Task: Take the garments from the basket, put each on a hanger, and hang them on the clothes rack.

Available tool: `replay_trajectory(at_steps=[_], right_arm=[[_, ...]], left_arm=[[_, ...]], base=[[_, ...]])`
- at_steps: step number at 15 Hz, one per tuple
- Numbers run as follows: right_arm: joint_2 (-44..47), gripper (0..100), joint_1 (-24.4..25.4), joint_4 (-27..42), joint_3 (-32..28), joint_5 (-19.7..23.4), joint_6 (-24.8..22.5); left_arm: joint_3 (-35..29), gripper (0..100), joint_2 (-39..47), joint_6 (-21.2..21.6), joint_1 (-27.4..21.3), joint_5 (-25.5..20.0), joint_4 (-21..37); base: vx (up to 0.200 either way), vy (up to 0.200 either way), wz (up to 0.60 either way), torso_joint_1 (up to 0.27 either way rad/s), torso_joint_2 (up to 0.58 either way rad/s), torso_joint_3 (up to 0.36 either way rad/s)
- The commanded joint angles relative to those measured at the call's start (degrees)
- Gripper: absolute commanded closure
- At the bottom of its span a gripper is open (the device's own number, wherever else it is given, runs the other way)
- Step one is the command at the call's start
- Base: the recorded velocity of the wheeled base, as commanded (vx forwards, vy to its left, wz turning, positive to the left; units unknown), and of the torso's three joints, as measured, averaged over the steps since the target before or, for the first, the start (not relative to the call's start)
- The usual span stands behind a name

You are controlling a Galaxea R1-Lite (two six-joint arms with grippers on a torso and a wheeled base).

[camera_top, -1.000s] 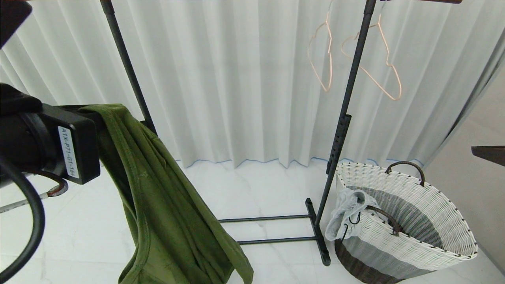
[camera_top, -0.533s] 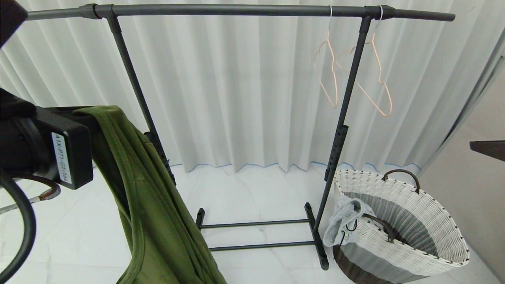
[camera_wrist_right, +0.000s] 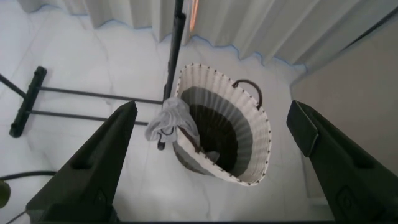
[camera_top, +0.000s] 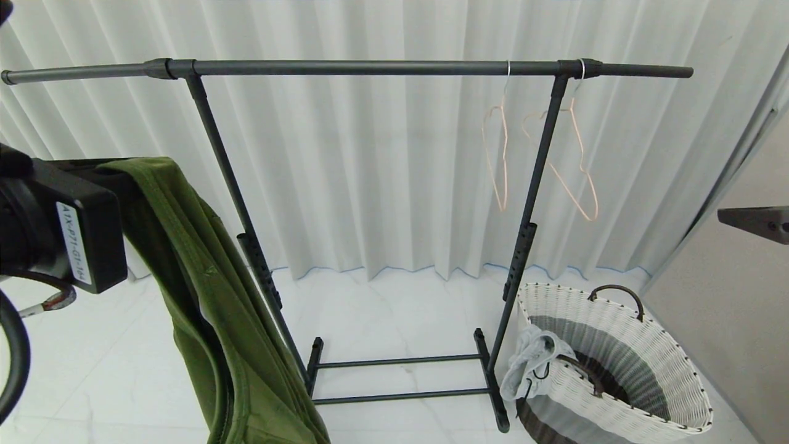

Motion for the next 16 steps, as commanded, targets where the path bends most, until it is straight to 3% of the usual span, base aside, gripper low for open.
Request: replay_trajectory(at_steps=[1,5,9,16], right_arm=[[0.9,0,-0.3,-0.1,0.0,-0.1,0.0],[1.8,0,-1.9,-0.4,0.0,-0.2,-0.4],[4.7,0,-2.8,-5.4,0.7,-0.2,-0.5],[8.5,0,-2.8,-7.9,0.7,-0.1,-1.1]], left_arm=[[0.1,100,0.3,0.0,0.0,-0.8,0.0],[0.2,100,0.4,0.1,0.0,-2.6,0.0],[0.6,100,0.4,0.0,0.0,-2.6,0.0],[2.2,100,0.3,-0.3,0.0,-2.7,0.0]], base=[[0.000,0.000,0.00,0.237,-0.51,-0.281],[0.000,0.000,0.00,0.228,-0.50,-0.269],[0.000,0.000,0.00,0.053,-0.10,-0.060],[0.200,0.000,0.00,0.008,-0.01,-0.004]])
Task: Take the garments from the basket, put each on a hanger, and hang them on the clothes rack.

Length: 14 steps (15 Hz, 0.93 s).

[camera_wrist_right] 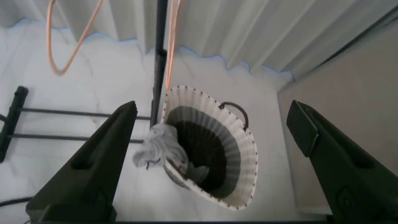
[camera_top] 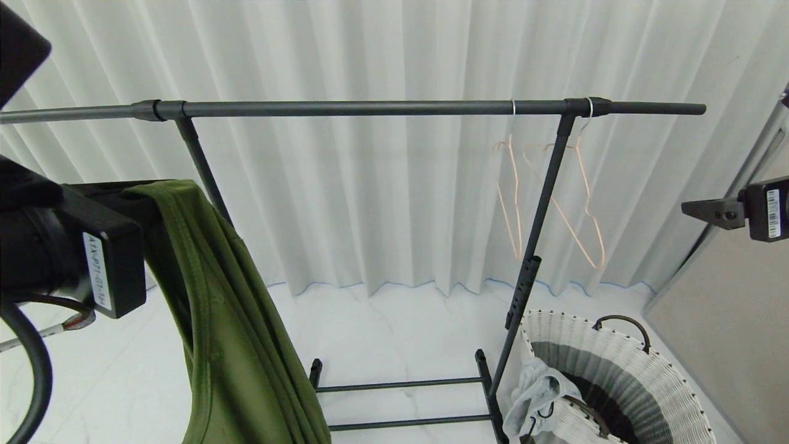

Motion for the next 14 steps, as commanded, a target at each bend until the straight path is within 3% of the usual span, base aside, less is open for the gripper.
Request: replay_trajectory(at_steps=[1,5,9,14], right_arm=[[1.4,0,0.0,0.0,0.1,0.1,0.1],[2.6,0,-0.9,-0.3,1.5,5.0,0.2],[6.8,0,-3.5,-8.7,7.2,5.0,0.2],[13.2,0,-5.4,-20.8,13.6,5.0,1.7]], left_arm=[[0.0,100,0.3,0.0,0.0,0.0,0.0],[0.9,100,0.3,0.0,0.0,0.0,0.0],[0.8,100,0.7,0.2,0.8,0.0,0.0],[0.9,100,0.8,0.3,0.7,0.0,-0.1]], base=[[0.200,0.000,0.00,0.002,0.01,0.002],[0.200,0.000,0.00,0.002,0.00,-0.001],[0.200,0.000,0.00,0.002,0.00,0.001],[0.000,0.000,0.00,0.000,0.00,0.000]])
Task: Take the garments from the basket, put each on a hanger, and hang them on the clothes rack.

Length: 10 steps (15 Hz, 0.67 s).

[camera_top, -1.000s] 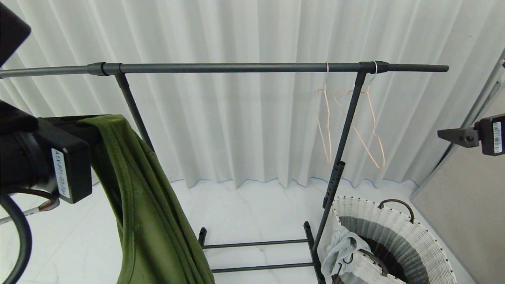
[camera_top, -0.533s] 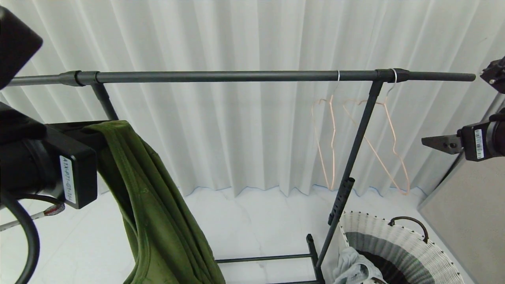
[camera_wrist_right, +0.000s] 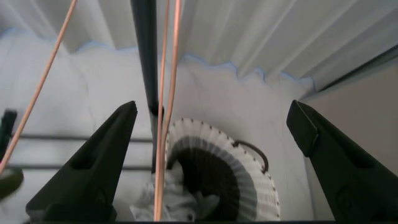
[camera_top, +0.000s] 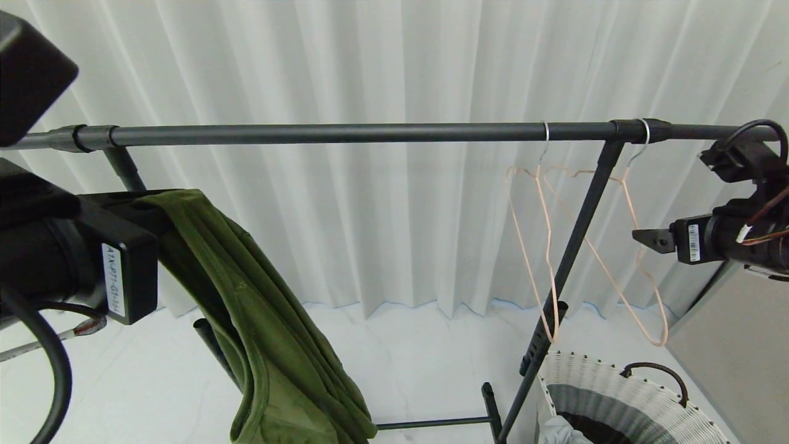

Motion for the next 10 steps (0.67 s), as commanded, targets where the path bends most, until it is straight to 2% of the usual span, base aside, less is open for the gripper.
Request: replay_trajectory(at_steps=[1,3,10], right_arm=[[5.0,0,-0.3,-3.5,2.2,0.0,1.4],[8.3,0,-0.2,-5.9,1.8,0.0,3.6],[12.8,0,-0.2,-7.9,1.8,-0.1,4.4]], left_arm=[[0.2,100,0.1,0.0,0.0,0.0,0.0],[0.4,100,0.1,0.0,0.1,0.0,0.0],[1.1,100,0.1,0.0,0.0,0.0,0.0]], base=[[0.000,0.000,0.00,0.000,0.00,0.000],[0.000,0.000,0.00,0.000,0.00,0.000],[0.000,0.000,0.00,0.000,0.00,0.000]])
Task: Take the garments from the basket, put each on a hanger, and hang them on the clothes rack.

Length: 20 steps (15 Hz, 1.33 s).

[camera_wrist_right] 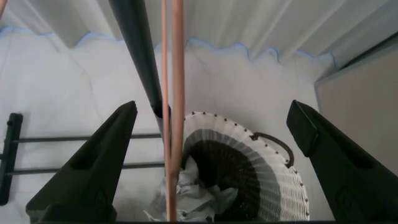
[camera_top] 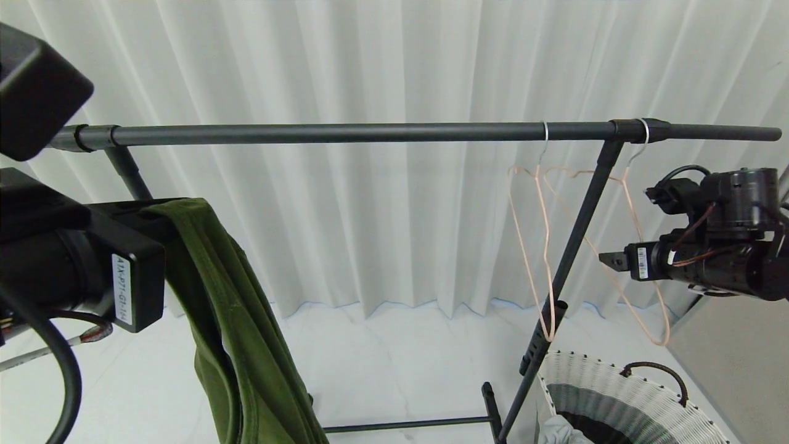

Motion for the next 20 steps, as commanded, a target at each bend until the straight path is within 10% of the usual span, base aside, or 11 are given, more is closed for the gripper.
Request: replay_trajectory(at_steps=[1,2,20], right_arm=[[1.4,0,0.0,-0.2,-0.1,0.0,0.0],[1.5,100,0.1,-0.3,-0.1,0.0,0.0],[-13.2,100,0.3,2.2,4.3,-1.4,0.9]], left_arm=[[0.1,100,0.0,-0.1,0.0,0.0,0.0],[0.1,100,0.0,-0.1,0.0,0.0,0.0],[2.5,100,-0.6,-0.2,0.2,0.1,-0.1]], base=[[0.000,0.000,0.00,0.000,0.00,0.000],[0.000,0.000,0.00,0.000,0.00,0.000],[0.000,0.000,0.00,0.000,0.00,0.000]])
